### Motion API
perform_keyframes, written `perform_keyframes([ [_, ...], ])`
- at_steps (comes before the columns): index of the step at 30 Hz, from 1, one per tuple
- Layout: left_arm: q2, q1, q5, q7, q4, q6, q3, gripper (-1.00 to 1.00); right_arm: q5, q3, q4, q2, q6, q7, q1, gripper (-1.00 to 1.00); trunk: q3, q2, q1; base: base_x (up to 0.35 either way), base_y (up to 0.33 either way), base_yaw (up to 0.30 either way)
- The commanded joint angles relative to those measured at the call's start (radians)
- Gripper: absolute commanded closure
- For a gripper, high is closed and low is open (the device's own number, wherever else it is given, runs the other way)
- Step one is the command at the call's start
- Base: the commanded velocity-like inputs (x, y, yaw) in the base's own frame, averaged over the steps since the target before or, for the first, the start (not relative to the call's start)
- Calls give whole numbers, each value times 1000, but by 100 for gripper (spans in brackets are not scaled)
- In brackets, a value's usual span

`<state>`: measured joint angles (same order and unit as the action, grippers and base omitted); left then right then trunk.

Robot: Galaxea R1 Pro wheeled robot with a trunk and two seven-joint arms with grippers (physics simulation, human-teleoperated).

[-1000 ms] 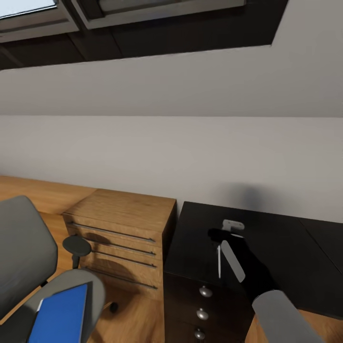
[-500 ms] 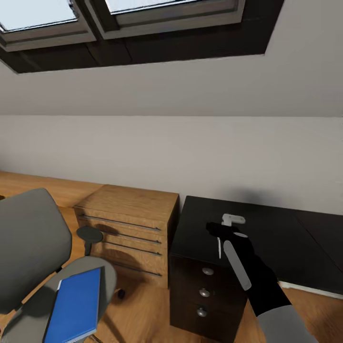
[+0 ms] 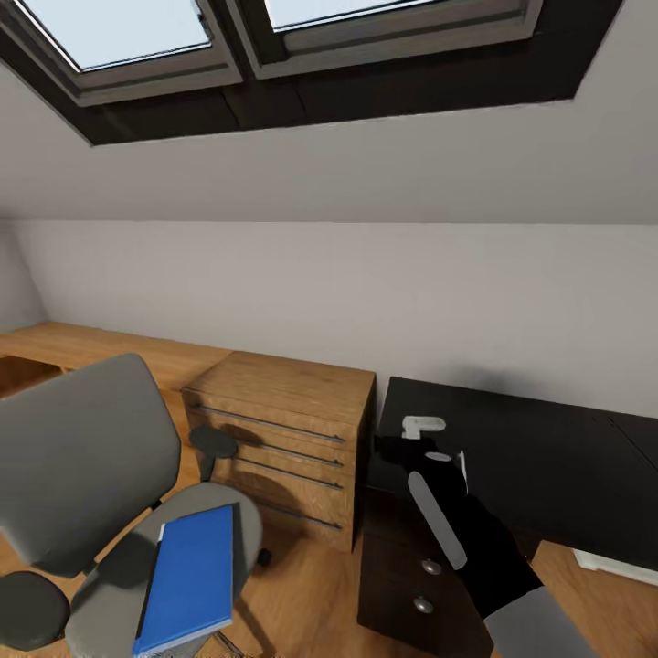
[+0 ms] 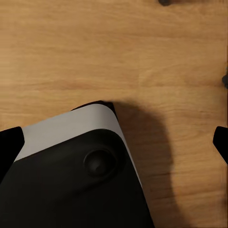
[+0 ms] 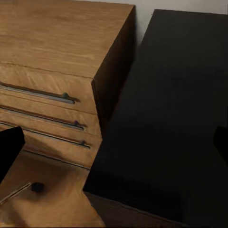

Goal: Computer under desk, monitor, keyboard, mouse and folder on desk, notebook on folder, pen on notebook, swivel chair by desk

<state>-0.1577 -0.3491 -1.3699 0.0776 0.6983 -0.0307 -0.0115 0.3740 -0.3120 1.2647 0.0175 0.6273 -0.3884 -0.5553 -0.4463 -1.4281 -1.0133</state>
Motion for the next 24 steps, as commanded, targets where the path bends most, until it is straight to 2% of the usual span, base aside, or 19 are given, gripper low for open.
perform_keyframes([
  [1, 0, -3, -9, 2, 30, -4, 0, -100, 11, -72, -28, 7, 94, -7, -6, -100, -1, -1, 0, 0, 5, 256],
  [4, -1, -9, -9, 3, 82, -8, 1, -100, 10, -85, -69, 12, 110, -6, -10, -100, 1, -1, 0, 0, 3, 262],
  [5, -5, -32, -9, 10, 188, -14, 2, -100, 10, -98, -98, 28, 118, -5, -14, -100, 1, -1, 0, 0, 1, 269],
  [8, -10, -57, -9, 38, 323, -15, 3, -100, 9, -124, -113, 46, 121, -5, -16, -100, 3, -1, 0, 0, 1, 271],
  [9, -11, -62, -10, 56, 367, -14, 4, -100, 9, -136, -116, 50, 122, -5, -17, -100, 3, -1, 0, 0, 0, 272],
  [10, -13, -70, -10, 106, 444, -13, 5, -100, 9, -160, -121, 56, 123, -4, -17, -100, 3, -1, 0, 0, 0, 273],
  [13, -15, -78, -10, 210, 539, -12, 6, -100, 9, -190, -133, 61, 122, -4, -18, -100, 5, -1, 0, 0, 0, 273],
  [16, -16, -81, -9, 319, 595, -13, 7, -100, 9, -205, -152, 65, 122, -4, -19, -100, 6, -1, 0, 0, 0, 274],
  [18, -17, -83, -9, 371, 616, -13, 8, -100, 9, -210, -165, 67, 121, -4, -19, -100, 7, -1, 0, 0, 0, 274],
  [19, -17, -84, -9, 425, 638, -14, 8, -100, 10, -216, -178, 69, 119, -4, -21, -100, 7, -1, 0, 0, 0, 274],
  [24, -17, -83, -7, 454, 649, -14, 6, -100, 11, -218, -185, 70, 117, -4, -21, -100, 8, -1, 0, 0, 0, 275],
])
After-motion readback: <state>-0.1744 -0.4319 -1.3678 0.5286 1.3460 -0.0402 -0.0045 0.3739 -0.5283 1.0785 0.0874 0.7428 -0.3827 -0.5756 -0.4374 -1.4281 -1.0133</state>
